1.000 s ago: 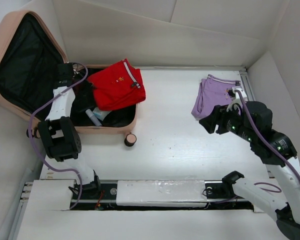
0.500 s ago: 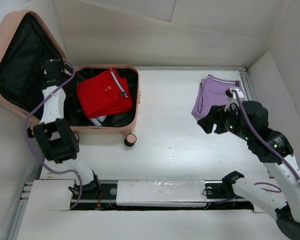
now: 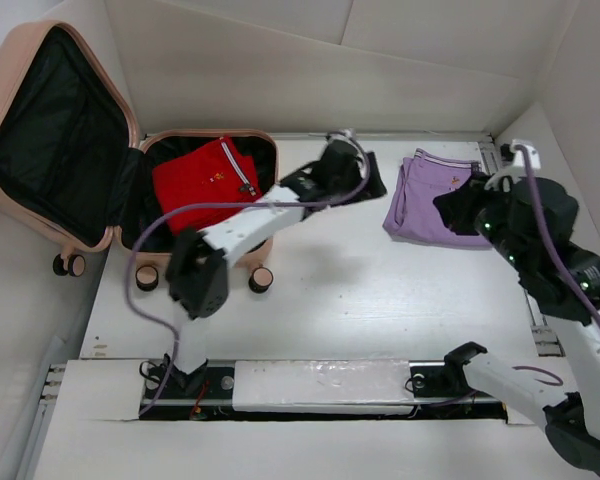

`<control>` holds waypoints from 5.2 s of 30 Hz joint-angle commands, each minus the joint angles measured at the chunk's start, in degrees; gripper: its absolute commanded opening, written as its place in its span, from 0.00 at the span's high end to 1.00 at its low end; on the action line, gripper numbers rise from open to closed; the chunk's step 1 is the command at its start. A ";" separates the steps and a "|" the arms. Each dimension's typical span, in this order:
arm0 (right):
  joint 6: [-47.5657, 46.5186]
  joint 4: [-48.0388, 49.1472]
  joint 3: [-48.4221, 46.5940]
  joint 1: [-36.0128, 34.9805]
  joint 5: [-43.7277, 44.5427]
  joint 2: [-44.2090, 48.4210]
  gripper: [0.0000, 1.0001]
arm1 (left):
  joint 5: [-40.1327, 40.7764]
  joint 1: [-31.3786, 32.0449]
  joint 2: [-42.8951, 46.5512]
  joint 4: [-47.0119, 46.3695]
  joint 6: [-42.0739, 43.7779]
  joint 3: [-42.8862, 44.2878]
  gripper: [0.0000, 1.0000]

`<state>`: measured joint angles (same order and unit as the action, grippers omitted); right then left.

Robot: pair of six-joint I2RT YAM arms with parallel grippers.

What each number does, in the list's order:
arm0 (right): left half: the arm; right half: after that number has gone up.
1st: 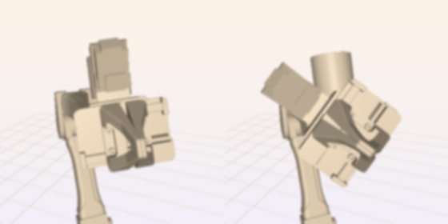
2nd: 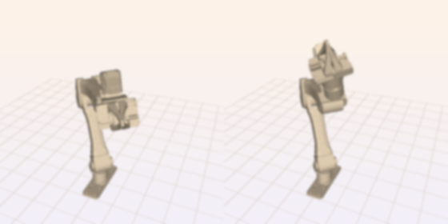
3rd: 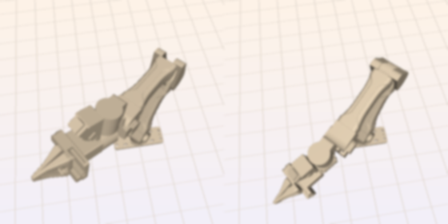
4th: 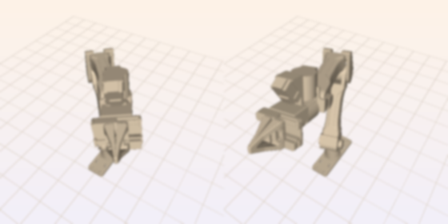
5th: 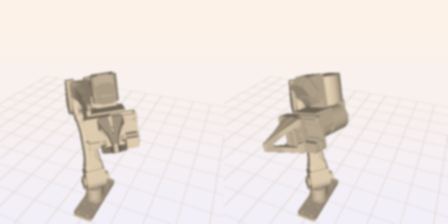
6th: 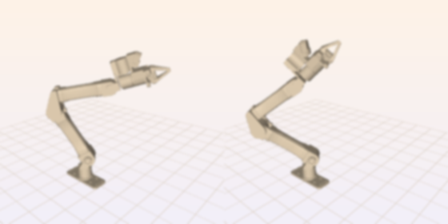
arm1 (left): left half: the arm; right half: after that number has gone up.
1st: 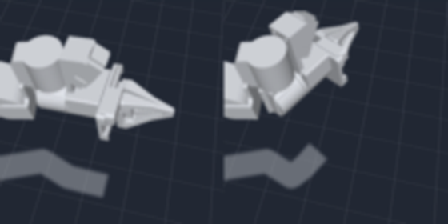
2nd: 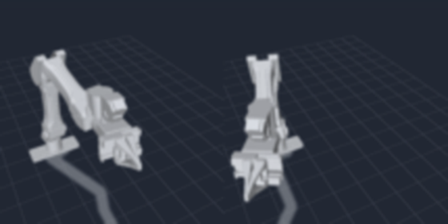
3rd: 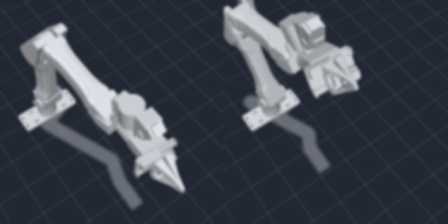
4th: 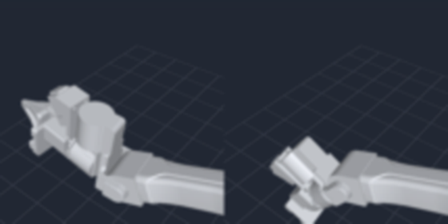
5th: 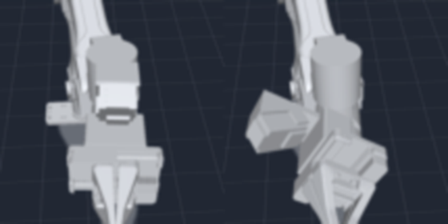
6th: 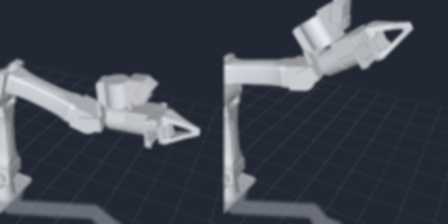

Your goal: Pack the luggage

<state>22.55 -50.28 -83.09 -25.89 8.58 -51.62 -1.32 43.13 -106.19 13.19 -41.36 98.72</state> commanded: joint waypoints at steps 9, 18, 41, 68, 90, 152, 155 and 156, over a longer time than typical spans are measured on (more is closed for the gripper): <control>2.50 -5.97 -2.35 0.31 1.54 5.64 0.45 | -7.01 5.21 -33.01 2.56 -6.36 26.97 0.20; 4.17 -6.58 1.61 0.31 -1.37 7.41 0.45 | -17.05 5.21 -40.94 -1.94 -9.87 28.29 0.42; 4.17 0.79 6.71 0.31 -8.93 5.04 0.44 | -7.38 -12.64 -24.00 9.22 1.19 19.67 0.49; 0.75 -1.22 10.93 0.31 -11.04 8.10 0.44 | 8.35 1.60 -26.86 -1.77 -27.35 2.61 0.37; -0.83 1.85 8.65 0.31 -9.90 6.44 0.44 | -0.60 -8.74 -12.75 3.76 -3.91 17.30 1.00; -9.27 4.67 22.27 -14.09 -27.66 10.04 0.45 | -2.64 -40.95 25.80 9.74 -12.51 -35.18 0.34; -9.27 4.67 22.27 -14.10 -27.04 10.04 0.45 | 0.70 -40.41 24.10 11.15 -13.03 -32.36 0.34; -9.27 4.14 22.27 -14.10 -26.51 10.04 0.45 | 1.32 -40.41 23.58 10.63 -14.35 -32.36 0.35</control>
<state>14.28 -46.06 -60.25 -39.48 -19.86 -41.76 -2.00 2.63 -83.09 26.15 -53.25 63.16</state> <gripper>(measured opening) 0.547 0.651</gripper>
